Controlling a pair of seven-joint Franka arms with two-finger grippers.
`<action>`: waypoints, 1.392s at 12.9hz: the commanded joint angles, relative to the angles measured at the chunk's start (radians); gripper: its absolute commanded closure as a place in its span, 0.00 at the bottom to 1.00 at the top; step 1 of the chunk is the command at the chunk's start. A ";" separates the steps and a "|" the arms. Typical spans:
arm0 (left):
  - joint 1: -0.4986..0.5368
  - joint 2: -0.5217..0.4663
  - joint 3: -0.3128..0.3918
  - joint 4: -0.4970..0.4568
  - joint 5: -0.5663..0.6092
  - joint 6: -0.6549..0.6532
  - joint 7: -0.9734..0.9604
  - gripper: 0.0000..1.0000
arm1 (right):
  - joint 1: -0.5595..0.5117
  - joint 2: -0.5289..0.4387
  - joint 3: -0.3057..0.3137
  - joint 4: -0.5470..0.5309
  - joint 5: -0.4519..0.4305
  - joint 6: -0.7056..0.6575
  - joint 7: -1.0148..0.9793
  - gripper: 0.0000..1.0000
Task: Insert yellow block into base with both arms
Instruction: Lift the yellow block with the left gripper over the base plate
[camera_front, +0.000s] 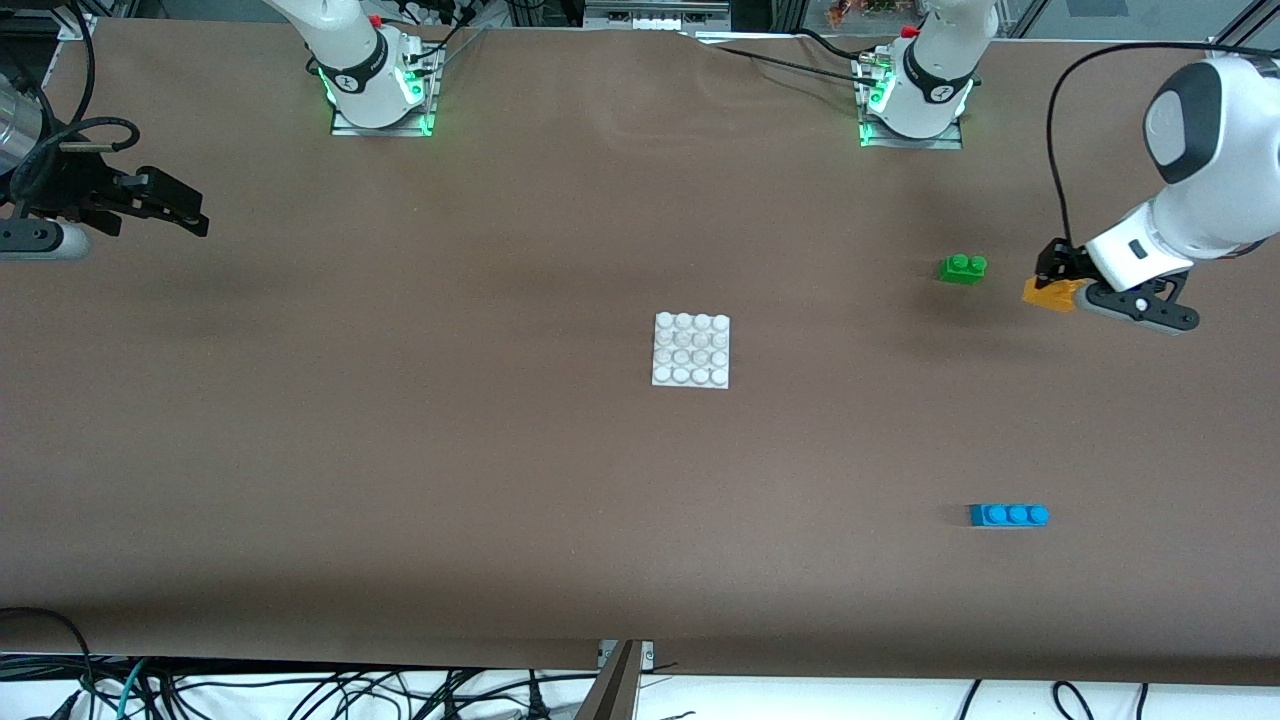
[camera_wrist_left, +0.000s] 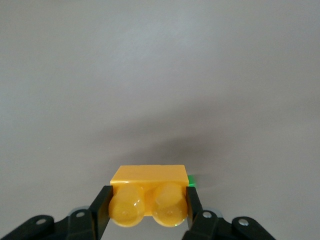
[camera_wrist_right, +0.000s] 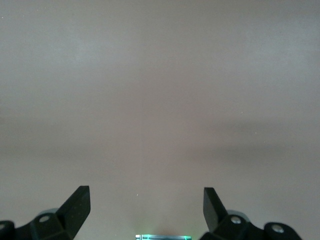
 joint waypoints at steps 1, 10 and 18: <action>0.001 0.061 -0.116 0.108 -0.028 -0.081 -0.176 0.81 | 0.003 0.008 0.005 0.026 -0.008 -0.005 0.015 0.00; -0.178 0.332 -0.348 0.213 -0.014 0.124 -0.823 0.81 | 0.001 0.010 0.005 0.026 -0.007 0.003 0.015 0.00; -0.529 0.677 -0.249 0.409 0.337 0.175 -1.115 0.81 | 0.001 0.010 0.005 0.026 -0.009 0.003 0.015 0.00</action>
